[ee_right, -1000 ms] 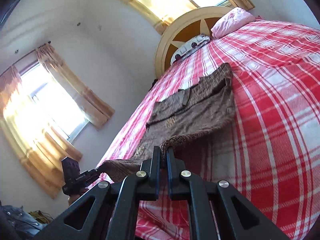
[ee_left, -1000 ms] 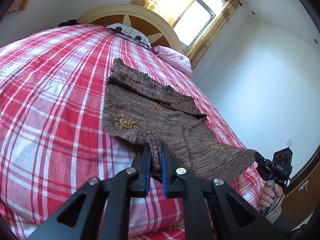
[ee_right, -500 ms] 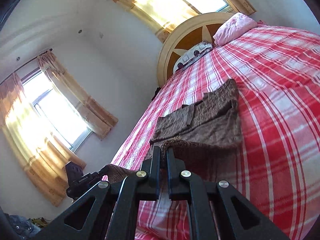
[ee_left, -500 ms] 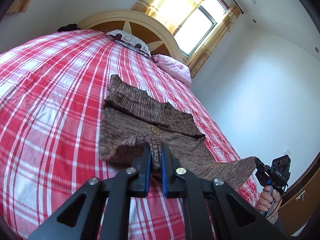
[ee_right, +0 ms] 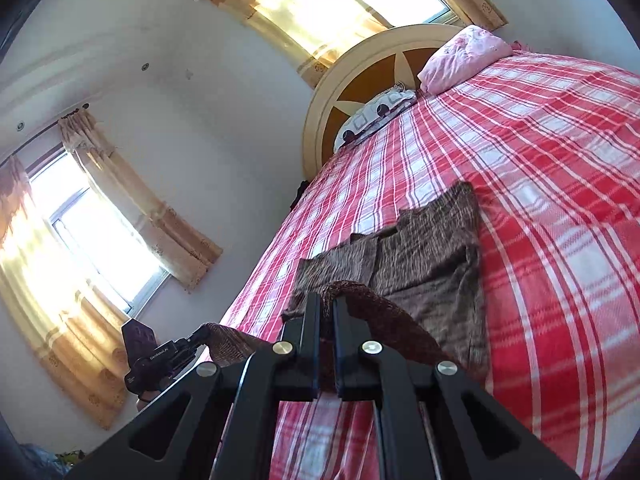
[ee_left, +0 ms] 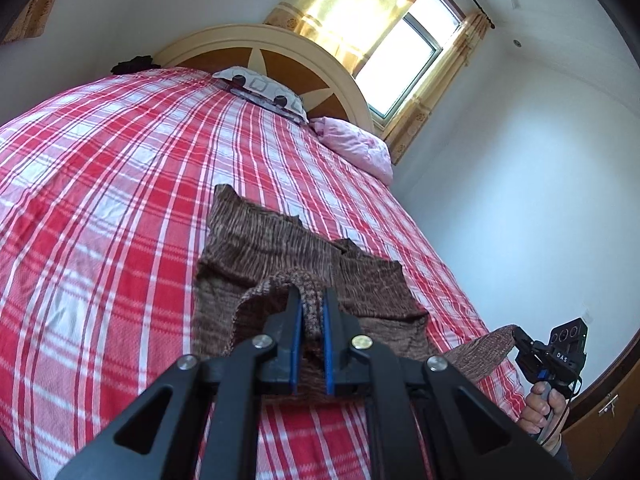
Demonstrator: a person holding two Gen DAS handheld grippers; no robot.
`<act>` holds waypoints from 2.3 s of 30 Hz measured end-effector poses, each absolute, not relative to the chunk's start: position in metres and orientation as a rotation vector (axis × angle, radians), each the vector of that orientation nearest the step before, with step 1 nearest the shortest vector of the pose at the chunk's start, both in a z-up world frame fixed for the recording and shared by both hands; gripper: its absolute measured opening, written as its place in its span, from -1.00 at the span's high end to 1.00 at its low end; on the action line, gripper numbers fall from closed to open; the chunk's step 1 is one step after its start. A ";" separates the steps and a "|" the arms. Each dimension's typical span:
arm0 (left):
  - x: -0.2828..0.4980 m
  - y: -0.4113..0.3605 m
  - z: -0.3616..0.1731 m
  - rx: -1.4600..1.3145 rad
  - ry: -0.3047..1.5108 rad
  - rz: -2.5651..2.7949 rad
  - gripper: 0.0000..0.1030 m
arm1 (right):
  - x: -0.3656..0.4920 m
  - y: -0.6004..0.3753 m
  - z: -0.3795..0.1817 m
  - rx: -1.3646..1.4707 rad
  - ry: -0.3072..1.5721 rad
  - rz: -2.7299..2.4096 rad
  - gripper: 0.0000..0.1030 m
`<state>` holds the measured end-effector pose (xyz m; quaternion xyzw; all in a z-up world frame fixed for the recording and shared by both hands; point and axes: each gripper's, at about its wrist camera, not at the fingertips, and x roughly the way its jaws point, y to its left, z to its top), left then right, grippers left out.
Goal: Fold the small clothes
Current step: 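Carry the hem with both tools over the body toward the collar, then open both tools to release the hem on the sweater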
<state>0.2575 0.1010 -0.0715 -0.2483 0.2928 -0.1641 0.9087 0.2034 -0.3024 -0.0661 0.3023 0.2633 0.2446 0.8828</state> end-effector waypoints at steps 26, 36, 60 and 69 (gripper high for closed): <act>0.449 0.103 -0.119 -0.475 0.750 -0.218 0.83 | 0.413 -0.310 -0.105 0.600 0.688 0.358 0.91; 0.484 0.105 -0.139 -0.460 0.779 -0.117 0.73 | 0.484 -0.333 -0.162 0.681 0.783 0.236 0.90; 0.373 0.095 -0.167 -0.234 0.908 -0.016 -0.17 | 0.362 -0.298 -0.157 0.278 0.884 0.173 -0.41; 0.350 0.085 -0.174 -0.104 0.939 0.011 -0.21 | 0.329 -0.299 -0.173 0.182 0.941 0.123 0.14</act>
